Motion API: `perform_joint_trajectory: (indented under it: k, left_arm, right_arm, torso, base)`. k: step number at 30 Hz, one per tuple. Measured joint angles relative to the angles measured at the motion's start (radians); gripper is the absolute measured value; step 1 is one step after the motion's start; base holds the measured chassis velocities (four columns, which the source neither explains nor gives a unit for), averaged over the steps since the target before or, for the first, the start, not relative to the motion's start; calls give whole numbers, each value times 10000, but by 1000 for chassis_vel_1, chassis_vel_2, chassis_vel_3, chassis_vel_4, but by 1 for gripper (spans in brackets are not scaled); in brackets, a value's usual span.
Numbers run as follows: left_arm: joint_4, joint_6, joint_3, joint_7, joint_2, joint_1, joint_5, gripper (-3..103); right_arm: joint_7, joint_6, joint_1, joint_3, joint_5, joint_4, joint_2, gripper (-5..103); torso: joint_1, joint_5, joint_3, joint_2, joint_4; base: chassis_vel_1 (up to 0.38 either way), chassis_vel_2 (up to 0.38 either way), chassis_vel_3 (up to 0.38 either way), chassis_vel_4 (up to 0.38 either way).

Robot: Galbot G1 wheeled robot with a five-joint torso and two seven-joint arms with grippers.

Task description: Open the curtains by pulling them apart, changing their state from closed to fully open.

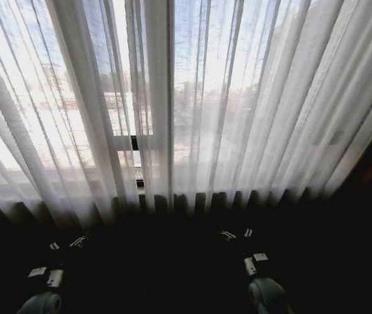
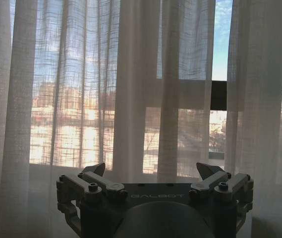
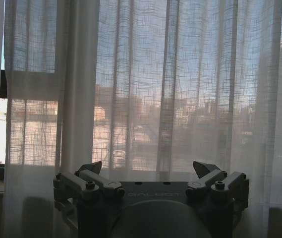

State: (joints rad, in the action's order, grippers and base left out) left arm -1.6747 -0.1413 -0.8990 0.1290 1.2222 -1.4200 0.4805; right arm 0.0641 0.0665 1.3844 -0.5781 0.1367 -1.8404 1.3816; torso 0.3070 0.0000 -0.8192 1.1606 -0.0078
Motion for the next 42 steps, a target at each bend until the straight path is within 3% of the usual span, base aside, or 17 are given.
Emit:
perform_joint_trajectory:
  k: [26, 42]
  left_arm:
    - [0, 0, 0, 0, 0, 3, 0, 100]
    - [0, 0, 0, 0, 0, -1, -1, 100]
  right_arm:
    - [144, 121, -251, -2, 463, 141, -132, 100]
    - [473, 459, -572, -28, 500, 710, -199, 100]
  torso:
    - [7, -1, -2, -4, 0]
    - [-12, 1, 4, 6, 4]
  base:
    - [-312, 349, 312, -347]
    - [-39, 23, 14, -30]
